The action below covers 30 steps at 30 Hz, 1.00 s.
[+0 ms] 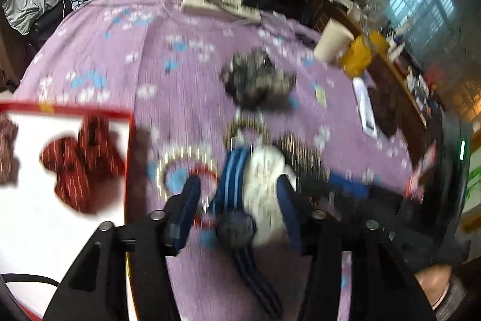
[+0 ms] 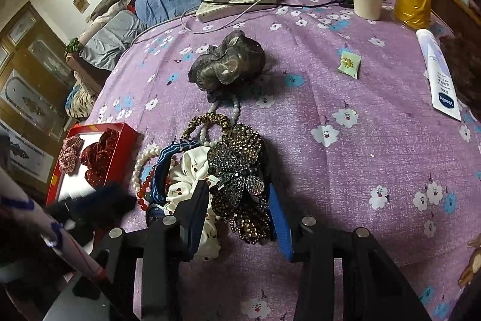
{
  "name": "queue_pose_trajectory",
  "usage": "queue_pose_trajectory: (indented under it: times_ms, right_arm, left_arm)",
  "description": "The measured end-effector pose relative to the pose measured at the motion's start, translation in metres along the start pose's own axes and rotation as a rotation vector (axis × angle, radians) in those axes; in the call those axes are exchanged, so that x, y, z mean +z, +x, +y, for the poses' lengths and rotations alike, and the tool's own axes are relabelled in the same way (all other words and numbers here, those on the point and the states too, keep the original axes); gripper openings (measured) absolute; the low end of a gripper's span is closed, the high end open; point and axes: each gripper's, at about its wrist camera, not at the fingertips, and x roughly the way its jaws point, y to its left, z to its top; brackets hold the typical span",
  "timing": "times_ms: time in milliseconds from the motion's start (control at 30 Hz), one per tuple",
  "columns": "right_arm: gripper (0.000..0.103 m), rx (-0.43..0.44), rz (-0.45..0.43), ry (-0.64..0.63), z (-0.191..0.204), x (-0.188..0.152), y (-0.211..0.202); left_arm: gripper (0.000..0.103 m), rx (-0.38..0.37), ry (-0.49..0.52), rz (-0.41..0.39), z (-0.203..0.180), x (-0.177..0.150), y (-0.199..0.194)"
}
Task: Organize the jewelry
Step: 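Grasp the black claw clip with the right tool while the left tool grasps the grey sheer scrunchie, then carry the claw clip and grey scrunchie over the tray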
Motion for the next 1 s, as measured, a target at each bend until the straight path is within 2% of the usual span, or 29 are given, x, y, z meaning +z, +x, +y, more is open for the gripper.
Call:
queue_pose_trajectory:
  times_ms: [167, 233, 400, 533, 567, 600, 633, 700, 900, 967, 1000]
  right_arm:
    - [0.045, 0.000, -0.001, 0.005, 0.000, -0.002, 0.004]
    - [0.045, 0.001, -0.001, 0.011, -0.001, -0.002, 0.006]
    - [0.045, 0.010, -0.003, 0.034, -0.004, -0.002, 0.010]
    - [0.044, 0.020, -0.004, 0.043, -0.005, -0.002, 0.011]
    - [0.044, 0.023, -0.005, 0.046, -0.005, -0.002, 0.011]
    - [0.043, 0.028, -0.006, 0.051, -0.005, -0.003, 0.011]
    - [0.043, 0.030, -0.007, 0.054, -0.005, -0.004, 0.010]
    - [0.036, 0.035, -0.008, 0.058, -0.005, -0.005, 0.010]
    - [0.019, 0.053, -0.005, 0.064, -0.002, -0.010, 0.003]
    - [0.018, 0.060, -0.013, 0.068, -0.001, -0.012, -0.003]
    - [0.012, 0.063, -0.016, 0.067, 0.000, -0.012, -0.006]
  left_arm:
    - [0.062, -0.028, -0.039, 0.002, 0.006, 0.068, 0.032]
    - [0.069, -0.050, -0.028, 0.019, 0.003, 0.087, 0.049]
    - [0.071, -0.083, -0.003, 0.087, -0.004, 0.113, 0.092]
    - [0.070, -0.067, 0.041, 0.122, -0.012, 0.121, 0.118]
    - [0.068, -0.064, 0.053, 0.126, -0.014, 0.123, 0.122]
    - [0.051, -0.066, 0.059, 0.127, -0.015, 0.124, 0.125]
    - [0.025, -0.071, 0.056, 0.138, -0.016, 0.124, 0.129]
    - [0.005, -0.088, 0.049, 0.168, -0.017, 0.124, 0.135]
    - [0.003, -0.097, 0.064, 0.148, -0.023, 0.115, 0.120]
    - [0.002, -0.107, 0.053, 0.132, -0.022, 0.114, 0.109]
    - [0.002, -0.110, 0.046, 0.122, -0.023, 0.113, 0.101]
